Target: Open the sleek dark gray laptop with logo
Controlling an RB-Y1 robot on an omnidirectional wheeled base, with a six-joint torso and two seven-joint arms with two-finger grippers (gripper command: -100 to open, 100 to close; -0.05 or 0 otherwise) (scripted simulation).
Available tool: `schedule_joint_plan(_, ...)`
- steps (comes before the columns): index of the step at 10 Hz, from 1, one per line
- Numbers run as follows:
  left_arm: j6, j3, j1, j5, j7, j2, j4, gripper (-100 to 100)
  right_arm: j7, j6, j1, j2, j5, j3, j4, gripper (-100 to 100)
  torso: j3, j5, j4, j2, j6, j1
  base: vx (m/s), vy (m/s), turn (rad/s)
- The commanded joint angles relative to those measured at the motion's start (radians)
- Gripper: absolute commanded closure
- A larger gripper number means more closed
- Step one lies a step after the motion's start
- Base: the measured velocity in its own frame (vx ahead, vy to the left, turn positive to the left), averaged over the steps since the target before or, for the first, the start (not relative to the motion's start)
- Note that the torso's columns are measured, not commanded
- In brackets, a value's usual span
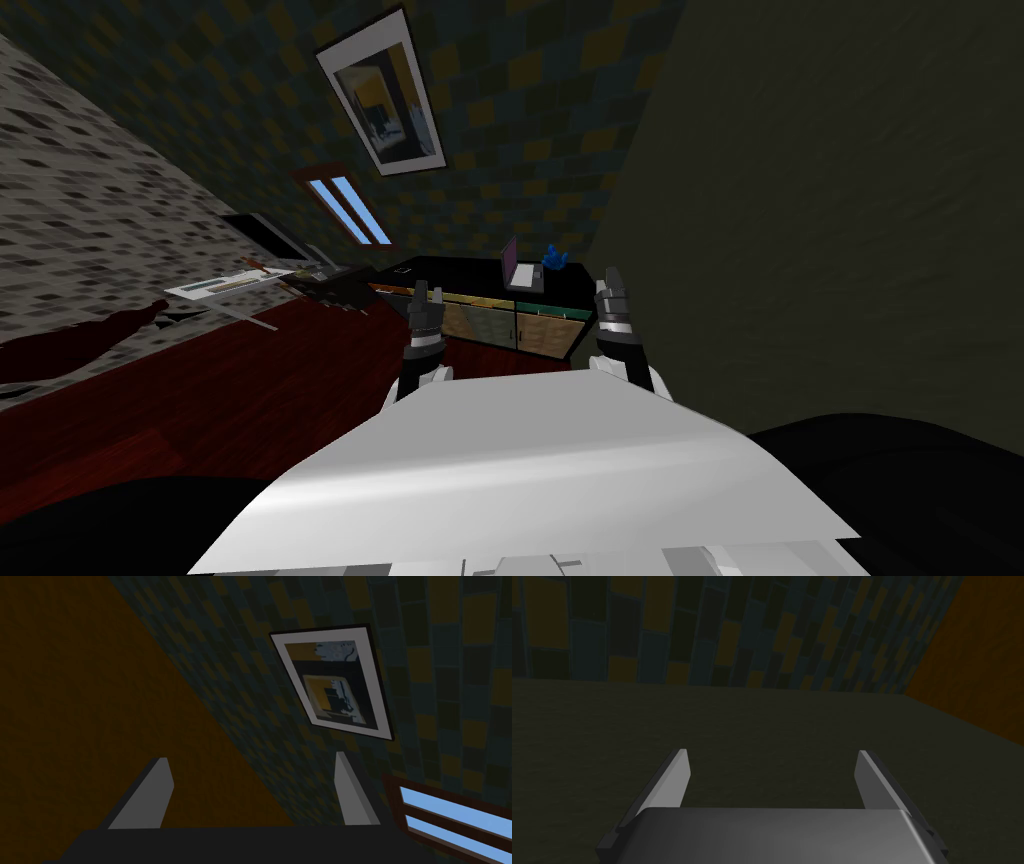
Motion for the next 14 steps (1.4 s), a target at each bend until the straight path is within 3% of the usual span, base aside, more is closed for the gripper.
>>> schedule_joint_plan(1, 0.000, 0.000, 0.000, 0.000, 0.000, 0.000, 0.000, 0, 0.000, 0.000, 0.000, 0.000, 0.000, 0.000, 0.000, 0, -0.082, 0.000, 0.041, 0.040, 0.000, 0.000, 0.000, 0.000, 0.000)
schedule_joint_plan(9, 0.000, 0.000, 0.000, 0.000, 0.000, 0.000, 0.000, 0, 0.000, 0.000, 0.000, 0.000, 0.000, 0.000, 0.000, 0, -1.234, 0.000, 0.617, 0.618, 0.000, 0.000, 0.000, 0.000, 0.000)
schedule_joint_plan(10, 0.000, 0.000, 0.000, 0.000, 0.000, 0.000, 0.000, 0, 0.004, 0.005, 0.002, -0.037, 0.004, -0.004, 0.003, -100, -1.382, 0.000, 0.691, 0.691, 0.000, 0.000, 0.016, 0.019, 0.012)
schedule_joint_plan(11, 0.000, 0.000, 0.000, 0.000, 0.000, 0.000, 0.000, 0, 0.007, 0.010, 0.005, -0.064, 0.009, -0.008, 0.006, -100, -1.451, 0.000, 0.724, 0.725, 0.000, 0.001, 0.017, 0.039, 0.018)
schedule_joint_plan(14, 0.000, 0.000, 0.000, 0.000, 0.000, 0.000, 0.000, 0, 0.024, 0.034, 0.017, -0.142, 0.029, -0.028, 0.018, -100, -1.477, 0.001, 0.737, 0.736, 0.000, 0.002, 0.036, 0.071, 0.024)
